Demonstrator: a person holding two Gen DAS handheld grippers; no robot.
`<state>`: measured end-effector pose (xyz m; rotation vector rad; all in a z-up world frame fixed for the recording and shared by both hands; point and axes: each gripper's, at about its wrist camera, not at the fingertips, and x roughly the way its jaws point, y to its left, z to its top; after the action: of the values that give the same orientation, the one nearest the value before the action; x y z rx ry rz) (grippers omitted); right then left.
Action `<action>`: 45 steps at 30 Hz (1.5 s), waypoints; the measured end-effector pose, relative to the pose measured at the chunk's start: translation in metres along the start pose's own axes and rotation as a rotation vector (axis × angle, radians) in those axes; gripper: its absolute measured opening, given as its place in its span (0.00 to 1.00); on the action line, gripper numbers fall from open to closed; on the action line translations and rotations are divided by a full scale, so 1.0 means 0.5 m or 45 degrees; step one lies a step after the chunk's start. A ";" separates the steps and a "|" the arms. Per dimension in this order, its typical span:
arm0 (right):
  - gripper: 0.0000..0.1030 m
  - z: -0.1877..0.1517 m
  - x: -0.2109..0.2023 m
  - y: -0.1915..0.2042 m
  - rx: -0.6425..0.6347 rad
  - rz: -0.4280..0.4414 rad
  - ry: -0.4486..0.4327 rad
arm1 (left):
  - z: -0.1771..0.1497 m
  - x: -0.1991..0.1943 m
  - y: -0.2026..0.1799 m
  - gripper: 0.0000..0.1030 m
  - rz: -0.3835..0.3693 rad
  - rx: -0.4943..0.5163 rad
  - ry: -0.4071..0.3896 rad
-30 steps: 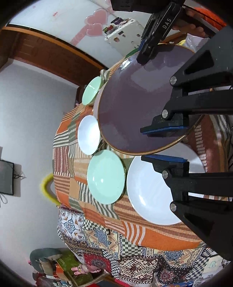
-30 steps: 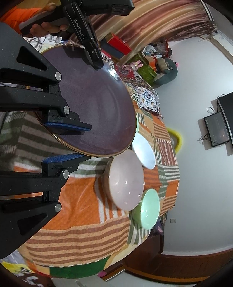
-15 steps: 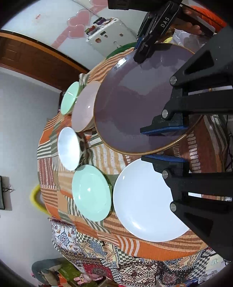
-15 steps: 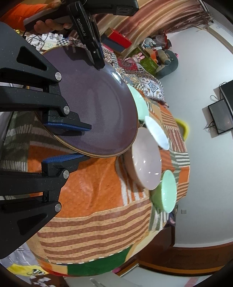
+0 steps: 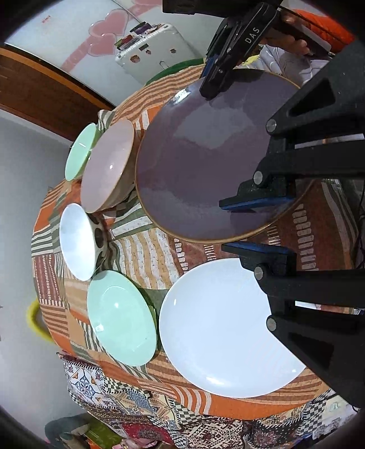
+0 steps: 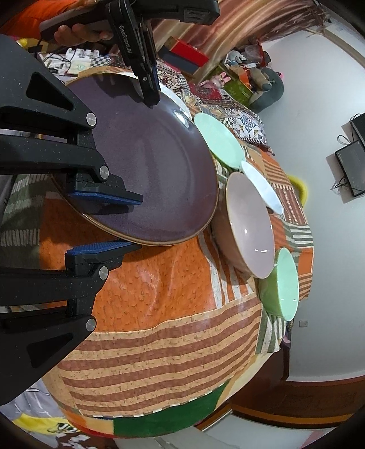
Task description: Organize plates and bowls
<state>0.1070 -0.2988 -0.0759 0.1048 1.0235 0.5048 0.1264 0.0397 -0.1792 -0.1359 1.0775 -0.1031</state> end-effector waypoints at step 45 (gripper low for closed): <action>0.32 0.021 -0.028 0.003 -0.014 -0.058 -0.050 | 0.003 -0.031 0.016 0.21 0.017 -0.071 -0.066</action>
<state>0.1095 -0.3022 -0.0590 0.0812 0.9829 0.4653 0.1206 0.0501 -0.1663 -0.1807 1.0300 -0.0571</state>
